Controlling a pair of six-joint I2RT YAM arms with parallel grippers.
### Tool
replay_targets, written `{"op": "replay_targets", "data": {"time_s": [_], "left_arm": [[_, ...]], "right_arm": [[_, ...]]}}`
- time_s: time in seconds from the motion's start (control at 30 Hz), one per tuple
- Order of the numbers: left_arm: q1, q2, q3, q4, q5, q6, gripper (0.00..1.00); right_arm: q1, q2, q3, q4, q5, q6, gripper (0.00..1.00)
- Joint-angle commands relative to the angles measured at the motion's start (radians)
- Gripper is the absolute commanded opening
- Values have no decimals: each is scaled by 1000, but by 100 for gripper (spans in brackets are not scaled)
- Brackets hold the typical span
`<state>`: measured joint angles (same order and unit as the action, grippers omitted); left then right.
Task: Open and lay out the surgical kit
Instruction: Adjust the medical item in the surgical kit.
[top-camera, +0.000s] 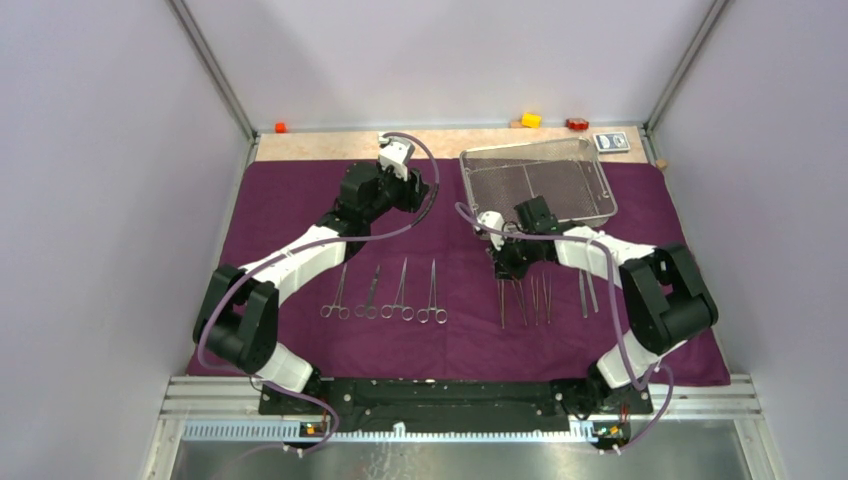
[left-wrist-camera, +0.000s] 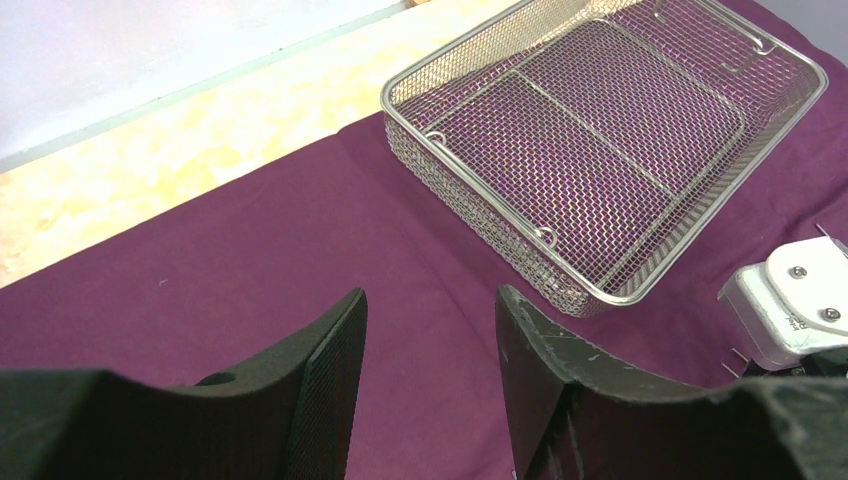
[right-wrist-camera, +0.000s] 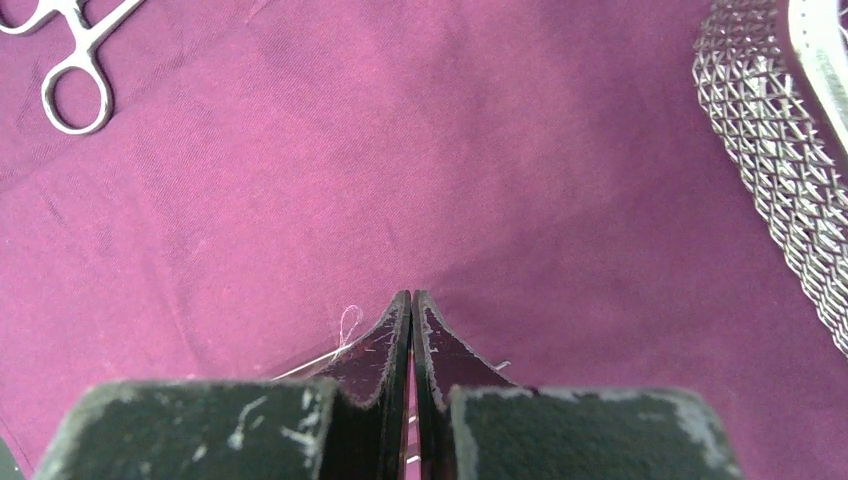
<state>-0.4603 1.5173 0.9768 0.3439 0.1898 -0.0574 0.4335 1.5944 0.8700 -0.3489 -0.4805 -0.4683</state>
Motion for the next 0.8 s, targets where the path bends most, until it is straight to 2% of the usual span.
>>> {"op": "replay_targets", "data": {"time_s": [0.0, 0.77], "left_arm": [[3, -19, -3, 47, 11, -5, 56], [3, 1, 3, 43, 15, -1, 56]], "right_arm": [[-20, 14, 17, 10, -72, -71, 0], [-84, 67, 55, -58, -192, -258, 3]]}}
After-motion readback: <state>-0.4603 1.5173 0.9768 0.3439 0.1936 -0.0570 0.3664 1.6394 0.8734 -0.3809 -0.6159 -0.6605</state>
